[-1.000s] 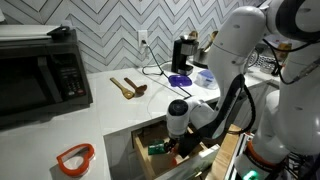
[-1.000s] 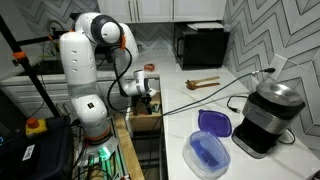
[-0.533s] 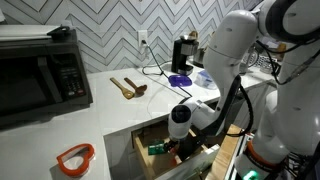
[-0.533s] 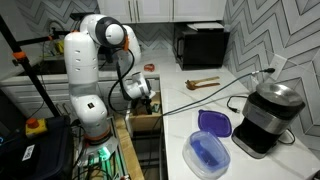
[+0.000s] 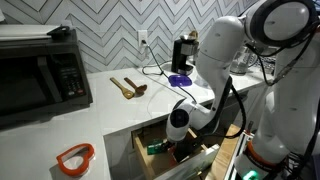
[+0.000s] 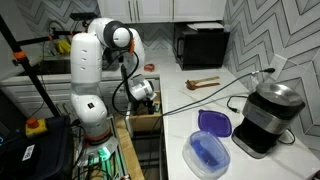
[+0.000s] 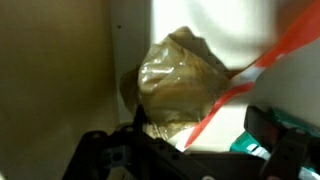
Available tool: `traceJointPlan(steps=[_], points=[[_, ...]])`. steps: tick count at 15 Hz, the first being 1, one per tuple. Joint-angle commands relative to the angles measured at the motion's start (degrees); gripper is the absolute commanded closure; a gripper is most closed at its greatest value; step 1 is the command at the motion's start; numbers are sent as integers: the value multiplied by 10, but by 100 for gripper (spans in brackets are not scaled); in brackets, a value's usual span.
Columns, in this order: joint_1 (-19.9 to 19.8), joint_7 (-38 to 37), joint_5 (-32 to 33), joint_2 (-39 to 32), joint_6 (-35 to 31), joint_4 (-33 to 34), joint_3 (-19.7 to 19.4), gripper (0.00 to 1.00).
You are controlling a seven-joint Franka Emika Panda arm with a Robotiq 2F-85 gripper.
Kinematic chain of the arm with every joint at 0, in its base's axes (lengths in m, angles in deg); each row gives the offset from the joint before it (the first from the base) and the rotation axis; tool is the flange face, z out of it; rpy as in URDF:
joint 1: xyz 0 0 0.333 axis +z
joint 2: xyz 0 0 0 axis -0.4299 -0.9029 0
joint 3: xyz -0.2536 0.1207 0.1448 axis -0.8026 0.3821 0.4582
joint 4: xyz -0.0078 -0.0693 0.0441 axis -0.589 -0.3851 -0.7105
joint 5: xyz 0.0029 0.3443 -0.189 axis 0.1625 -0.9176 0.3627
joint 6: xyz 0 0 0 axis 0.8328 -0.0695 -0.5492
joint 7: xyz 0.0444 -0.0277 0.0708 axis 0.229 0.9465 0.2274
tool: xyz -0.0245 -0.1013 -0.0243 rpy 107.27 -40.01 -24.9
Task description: Open the drawer then remove the spoon from the drawer
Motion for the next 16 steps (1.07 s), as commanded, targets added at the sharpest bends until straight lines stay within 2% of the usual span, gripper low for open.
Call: traceJointPlan(steps=[1, 2, 6, 10, 13, 16], points=[[4, -41, 33, -32, -4, 19, -7, 26], [3, -43, 33, -34, -5, 20, -6, 30], [-2, -37, 19, -31, -7, 17, -5, 63], [-8, -13, -8, -17, -4, 6, -1, 91], [-15, 25, -52, 5, 5, -11, 7, 93], [-17, 83, -118, 31, 19, -26, 19, 85]])
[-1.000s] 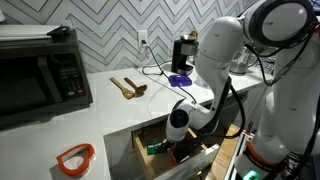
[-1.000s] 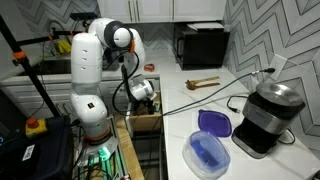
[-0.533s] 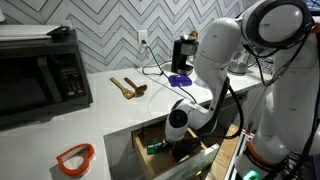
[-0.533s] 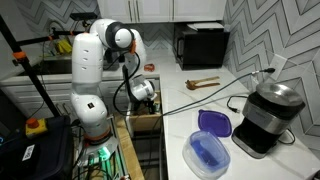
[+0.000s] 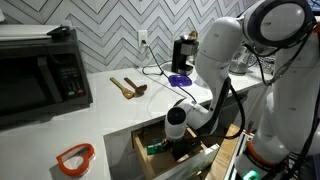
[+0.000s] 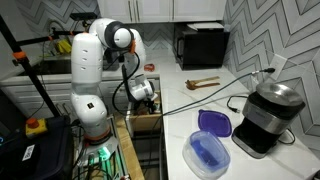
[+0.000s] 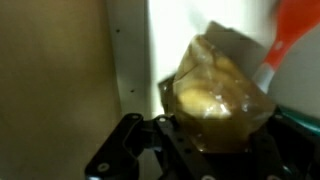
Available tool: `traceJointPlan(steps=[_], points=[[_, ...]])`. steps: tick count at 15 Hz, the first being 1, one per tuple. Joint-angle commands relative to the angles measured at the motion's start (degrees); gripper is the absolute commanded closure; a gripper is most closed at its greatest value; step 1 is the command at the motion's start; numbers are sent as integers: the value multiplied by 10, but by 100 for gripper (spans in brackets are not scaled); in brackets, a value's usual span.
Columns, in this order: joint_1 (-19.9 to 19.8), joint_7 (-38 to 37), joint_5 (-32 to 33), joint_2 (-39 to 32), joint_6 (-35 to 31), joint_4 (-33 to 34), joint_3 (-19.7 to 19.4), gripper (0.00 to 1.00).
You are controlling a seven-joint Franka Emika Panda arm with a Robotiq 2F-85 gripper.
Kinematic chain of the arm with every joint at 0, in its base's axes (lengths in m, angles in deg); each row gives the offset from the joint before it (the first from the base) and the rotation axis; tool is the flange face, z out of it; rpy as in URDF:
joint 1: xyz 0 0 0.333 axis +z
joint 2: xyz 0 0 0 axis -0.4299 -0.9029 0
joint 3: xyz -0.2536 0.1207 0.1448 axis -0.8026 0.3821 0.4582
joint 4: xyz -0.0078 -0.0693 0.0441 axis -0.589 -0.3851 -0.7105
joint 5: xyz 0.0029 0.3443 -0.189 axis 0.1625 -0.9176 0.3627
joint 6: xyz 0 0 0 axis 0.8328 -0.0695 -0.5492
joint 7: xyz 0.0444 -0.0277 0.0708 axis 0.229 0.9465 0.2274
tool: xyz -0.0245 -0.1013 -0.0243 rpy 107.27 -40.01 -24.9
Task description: Open the drawer then remove the spoon from the drawer
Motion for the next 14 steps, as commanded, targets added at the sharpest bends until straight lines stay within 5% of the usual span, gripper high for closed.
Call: traceJointPlan(steps=[1, 5, 14], points=[[-9, 77, -85, 45, 23, -34, 22, 90], [-8, 164, -181, 91, 61, -51, 45, 100], [5, 388, -432, 205, 167, -49, 105, 100]])
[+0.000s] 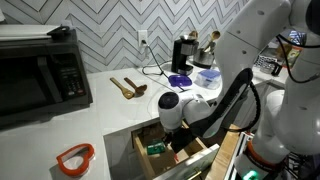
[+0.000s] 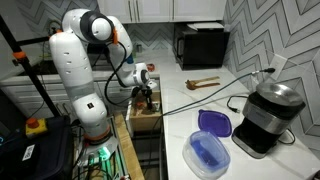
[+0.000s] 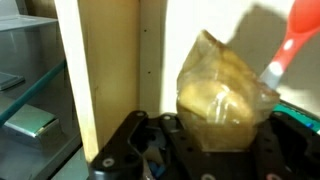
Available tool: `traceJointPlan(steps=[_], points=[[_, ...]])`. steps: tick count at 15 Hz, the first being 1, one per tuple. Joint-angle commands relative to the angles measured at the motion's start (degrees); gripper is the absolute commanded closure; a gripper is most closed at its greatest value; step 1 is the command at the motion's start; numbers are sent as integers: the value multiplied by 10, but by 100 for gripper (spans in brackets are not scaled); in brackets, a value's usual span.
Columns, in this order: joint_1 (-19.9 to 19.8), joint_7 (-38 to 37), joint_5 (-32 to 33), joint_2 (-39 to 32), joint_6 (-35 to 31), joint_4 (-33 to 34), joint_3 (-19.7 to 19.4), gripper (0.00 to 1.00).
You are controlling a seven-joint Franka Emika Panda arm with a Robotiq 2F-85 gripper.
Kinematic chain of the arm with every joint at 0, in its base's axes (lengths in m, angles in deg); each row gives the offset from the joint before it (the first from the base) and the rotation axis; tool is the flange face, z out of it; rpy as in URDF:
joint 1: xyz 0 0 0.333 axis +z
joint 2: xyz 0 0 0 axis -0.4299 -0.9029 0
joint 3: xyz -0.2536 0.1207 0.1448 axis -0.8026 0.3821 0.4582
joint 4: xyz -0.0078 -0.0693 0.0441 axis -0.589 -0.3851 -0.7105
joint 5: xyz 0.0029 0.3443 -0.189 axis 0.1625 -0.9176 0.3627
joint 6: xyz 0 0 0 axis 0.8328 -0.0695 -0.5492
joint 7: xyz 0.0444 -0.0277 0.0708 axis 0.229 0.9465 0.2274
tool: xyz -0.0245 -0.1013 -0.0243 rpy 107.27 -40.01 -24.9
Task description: Open the drawer then remove the spoon from the drawer
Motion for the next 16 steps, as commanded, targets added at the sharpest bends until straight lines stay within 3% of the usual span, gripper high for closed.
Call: traceJointPlan(steps=[1, 5, 6, 12, 16], points=[[8, 102, -110, 67, 53, -12, 24, 100], [14, 176, -195, 117, 123, 1, 46, 100], [-3, 146, -159, 80, 87, 6, 46, 100], [-6, 150, -163, 83, 93, 8, 49, 100], [5, 150, -228, 124, 159, 23, 53, 100]])
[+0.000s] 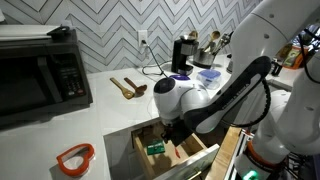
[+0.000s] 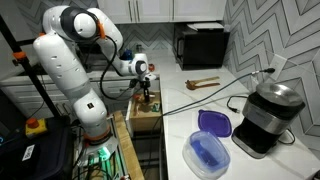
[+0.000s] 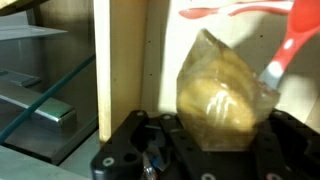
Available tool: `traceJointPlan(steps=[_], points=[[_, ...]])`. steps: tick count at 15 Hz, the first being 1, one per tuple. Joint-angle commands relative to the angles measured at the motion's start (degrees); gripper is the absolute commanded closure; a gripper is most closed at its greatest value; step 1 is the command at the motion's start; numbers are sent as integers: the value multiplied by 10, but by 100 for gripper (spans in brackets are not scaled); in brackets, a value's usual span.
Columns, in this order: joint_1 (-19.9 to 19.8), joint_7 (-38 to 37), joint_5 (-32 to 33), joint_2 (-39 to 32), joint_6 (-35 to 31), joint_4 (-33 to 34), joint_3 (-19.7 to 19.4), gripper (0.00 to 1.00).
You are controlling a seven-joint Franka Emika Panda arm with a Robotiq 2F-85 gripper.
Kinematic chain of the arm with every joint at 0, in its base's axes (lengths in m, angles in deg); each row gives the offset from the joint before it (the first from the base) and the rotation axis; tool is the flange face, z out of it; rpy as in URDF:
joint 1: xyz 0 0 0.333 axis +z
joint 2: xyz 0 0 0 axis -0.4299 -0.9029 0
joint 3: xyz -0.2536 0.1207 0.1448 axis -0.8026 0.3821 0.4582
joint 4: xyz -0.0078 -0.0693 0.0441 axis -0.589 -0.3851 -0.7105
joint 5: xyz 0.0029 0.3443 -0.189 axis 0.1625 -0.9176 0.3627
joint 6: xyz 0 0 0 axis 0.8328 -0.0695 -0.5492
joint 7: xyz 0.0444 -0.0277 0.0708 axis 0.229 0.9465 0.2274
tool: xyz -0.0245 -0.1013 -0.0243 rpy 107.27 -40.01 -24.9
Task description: Open the drawer then remove the spoon from the drawer
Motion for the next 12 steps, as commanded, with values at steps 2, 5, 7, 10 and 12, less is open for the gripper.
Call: traceJointPlan(steps=[2, 5, 7, 10, 12], points=[[5, -1, -80, 55, 96, 21, 16, 100], [2, -10, -94, 87, 159, 42, 25, 100], [0, -15, -92, 106, 196, 59, 31, 100], [-9, -24, -77, 127, 235, 89, 35, 100], [-20, -34, -52, 125, 228, 107, 38, 100]])
